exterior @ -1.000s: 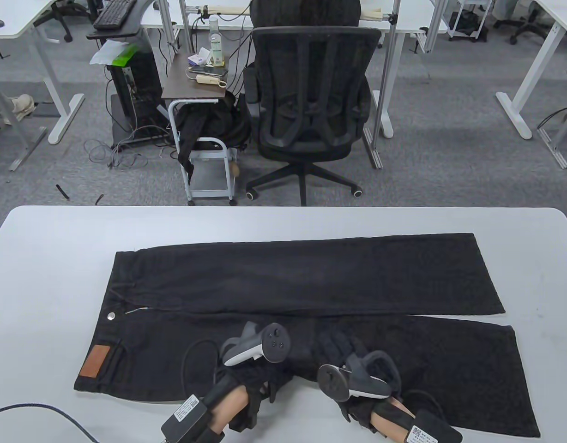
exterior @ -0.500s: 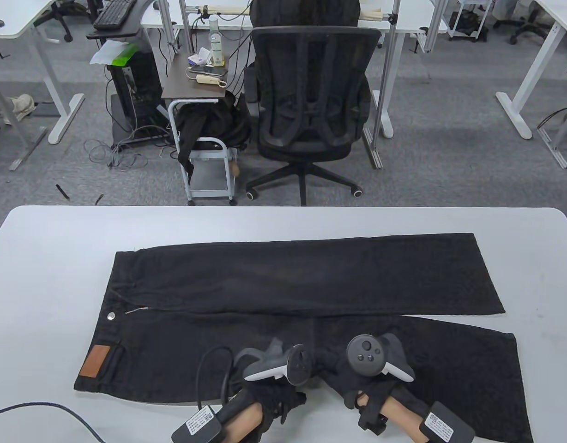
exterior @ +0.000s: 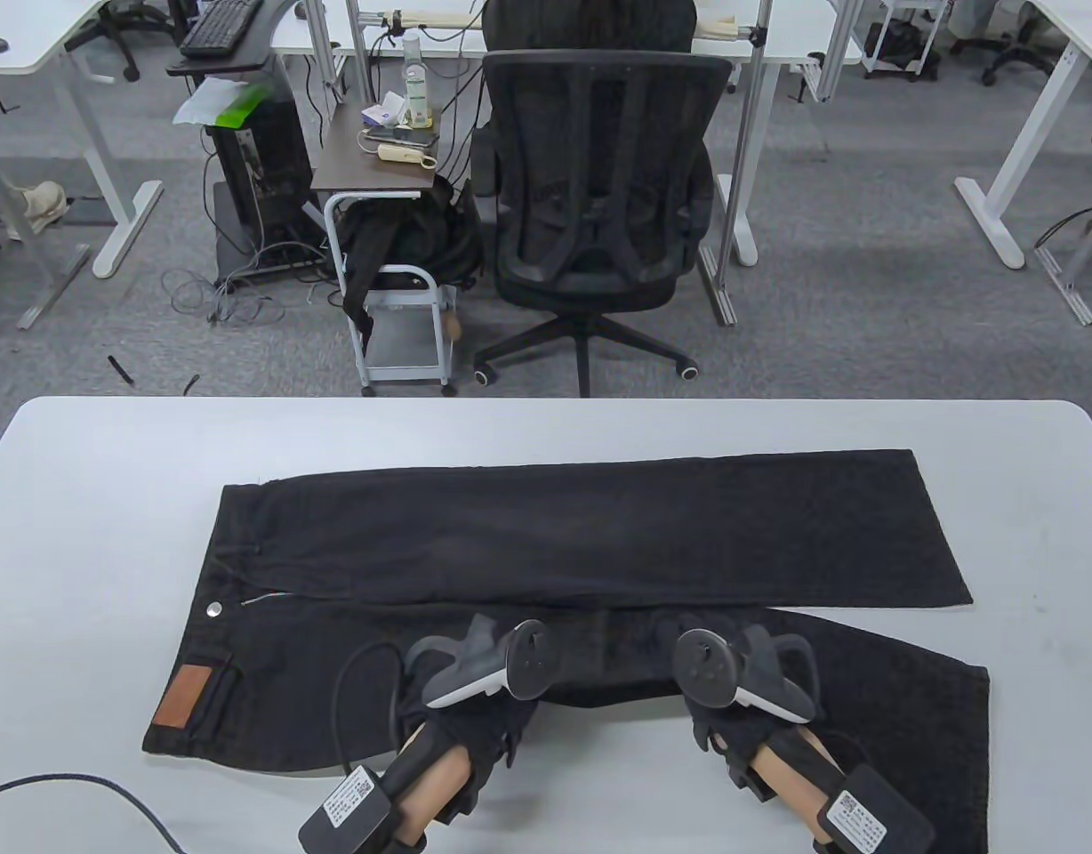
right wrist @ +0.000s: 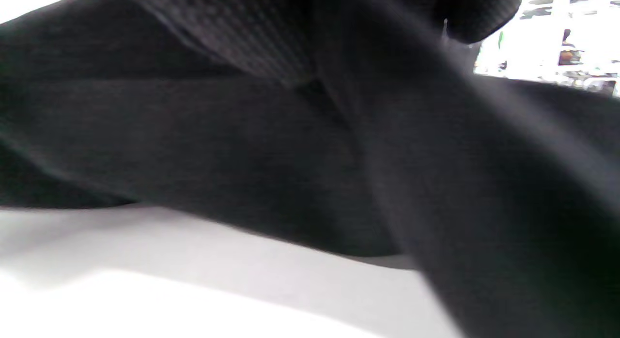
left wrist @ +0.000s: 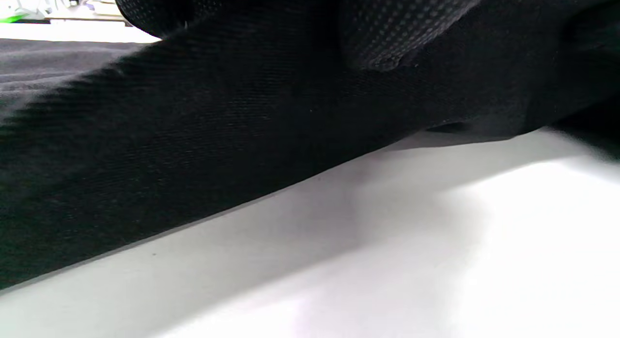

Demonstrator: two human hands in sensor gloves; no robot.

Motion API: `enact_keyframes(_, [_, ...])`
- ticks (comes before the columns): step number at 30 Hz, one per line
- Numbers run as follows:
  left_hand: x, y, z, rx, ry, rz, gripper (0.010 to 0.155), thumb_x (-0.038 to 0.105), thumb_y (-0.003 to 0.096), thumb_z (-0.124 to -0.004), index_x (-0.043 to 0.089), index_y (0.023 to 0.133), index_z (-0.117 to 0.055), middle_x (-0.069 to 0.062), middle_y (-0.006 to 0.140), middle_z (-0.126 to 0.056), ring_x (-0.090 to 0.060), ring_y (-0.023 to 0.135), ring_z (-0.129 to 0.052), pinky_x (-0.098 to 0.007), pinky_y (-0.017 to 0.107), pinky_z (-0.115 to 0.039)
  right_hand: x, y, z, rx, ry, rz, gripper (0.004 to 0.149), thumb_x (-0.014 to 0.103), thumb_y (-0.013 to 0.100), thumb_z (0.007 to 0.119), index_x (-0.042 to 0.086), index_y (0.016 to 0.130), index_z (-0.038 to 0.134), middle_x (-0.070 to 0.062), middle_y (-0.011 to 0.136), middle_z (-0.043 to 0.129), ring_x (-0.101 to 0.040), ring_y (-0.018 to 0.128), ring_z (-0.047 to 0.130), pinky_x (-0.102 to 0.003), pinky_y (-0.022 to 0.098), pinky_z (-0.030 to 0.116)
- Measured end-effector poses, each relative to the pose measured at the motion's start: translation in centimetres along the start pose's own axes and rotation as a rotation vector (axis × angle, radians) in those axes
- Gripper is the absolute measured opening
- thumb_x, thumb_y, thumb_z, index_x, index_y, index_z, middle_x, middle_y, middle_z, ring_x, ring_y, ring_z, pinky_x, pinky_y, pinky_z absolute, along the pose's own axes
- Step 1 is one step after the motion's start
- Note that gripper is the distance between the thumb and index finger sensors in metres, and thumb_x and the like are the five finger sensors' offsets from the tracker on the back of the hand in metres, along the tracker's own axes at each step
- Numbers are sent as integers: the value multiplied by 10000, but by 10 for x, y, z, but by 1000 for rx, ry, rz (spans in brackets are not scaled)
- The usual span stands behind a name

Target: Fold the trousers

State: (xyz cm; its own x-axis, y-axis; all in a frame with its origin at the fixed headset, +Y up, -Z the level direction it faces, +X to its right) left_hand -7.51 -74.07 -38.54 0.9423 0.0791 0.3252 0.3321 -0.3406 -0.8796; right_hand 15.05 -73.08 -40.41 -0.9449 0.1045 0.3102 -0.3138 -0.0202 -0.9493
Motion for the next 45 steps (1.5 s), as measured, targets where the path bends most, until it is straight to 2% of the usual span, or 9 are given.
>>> enact_keyframes(10, [-13,1,9,-49,-101,-6,422,400,497,-795,230,882,-817,-59,944,-953,-343,917,-883,-550,720,-650,-90,-3,-32,71,70,223,464,254,448,848,162,903,827,-126,898,902,-368,798,894,-569,649,652])
enact_keyframes(15, [-22,3,11,-99,-122,18,419,399,499,-801,227,880,-816,-61,945,-950,-346,920,-879,-553,723,-644,-130,-12,-46,108,375,234,436,210,447,846,144,878,854,-143,849,934,-371,749,925,-573,629,671])
enact_keyframes(19, [-40,3,-6,-215,-47,109,448,417,498,-806,231,906,-791,-69,989,-909,-360,954,-836,-563,736,-618,-140,-18,-54,133,637,176,445,222,451,846,126,886,850,-153,803,955,-372,705,942,-574,607,687])
enact_keyframes(26, [-105,-8,-36,-426,122,376,590,474,490,-837,246,1002,-651,-64,1111,-749,-362,1046,-707,-569,771,-556,-141,-16,-77,114,769,111,453,268,455,847,107,878,856,-151,758,979,-362,662,964,-571,586,707])
enact_keyframes(32, [-153,-21,-36,-517,173,536,508,405,494,-853,270,967,-729,-41,1076,-824,-338,1021,-768,-556,764,-582,-137,-3,-95,97,871,59,454,280,455,849,94,869,864,-154,728,994,-360,629,977,-572,570,717])
enact_keyframes(34, [-173,-30,-17,-468,169,609,457,367,504,-829,277,946,-761,-38,1051,-862,-332,998,-804,-543,753,-606,-138,2,-100,114,909,38,446,260,459,844,94,873,860,-156,729,989,-363,630,973,-574,571,714])
enact_keyframes(36, [-189,-40,19,-341,217,670,439,380,507,-805,290,935,-772,-30,1038,-880,-316,992,-817,-533,753,-615,-141,6,-106,114,952,20,442,230,462,839,87,880,852,-165,739,979,-370,638,964,-581,576,705])
enact_keyframes(41, [-207,-80,143,215,76,647,430,394,498,-811,282,912,-801,-18,993,-924,-318,953,-856,-532,732,-640,-157,17,-125,89,1020,42,446,213,462,838,84,889,844,-170,754,969,-378,657,952,-588,587,692])
enact_keyframes(45, [-205,-95,194,533,18,562,428,368,499,-815,278,917,-793,-36,1003,-913,-325,963,-844,-541,734,-635,-171,27,-118,319,1183,26,451,199,471,868,52,896,848,-192,743,984,-401,658,957,-605,593,685])
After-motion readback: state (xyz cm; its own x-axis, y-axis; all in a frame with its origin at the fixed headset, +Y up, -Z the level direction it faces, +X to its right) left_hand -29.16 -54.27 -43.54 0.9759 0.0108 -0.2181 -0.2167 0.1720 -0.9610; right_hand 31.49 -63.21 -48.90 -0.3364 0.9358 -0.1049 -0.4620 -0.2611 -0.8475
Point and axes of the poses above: the tracker on the back of each hand, its own x axis roughly to the thumb side, its own y axis roughly from the wrist to the fingertips, z = x × y, the point moved 5 cm from there along y, roughly from the wrist to the fingertips
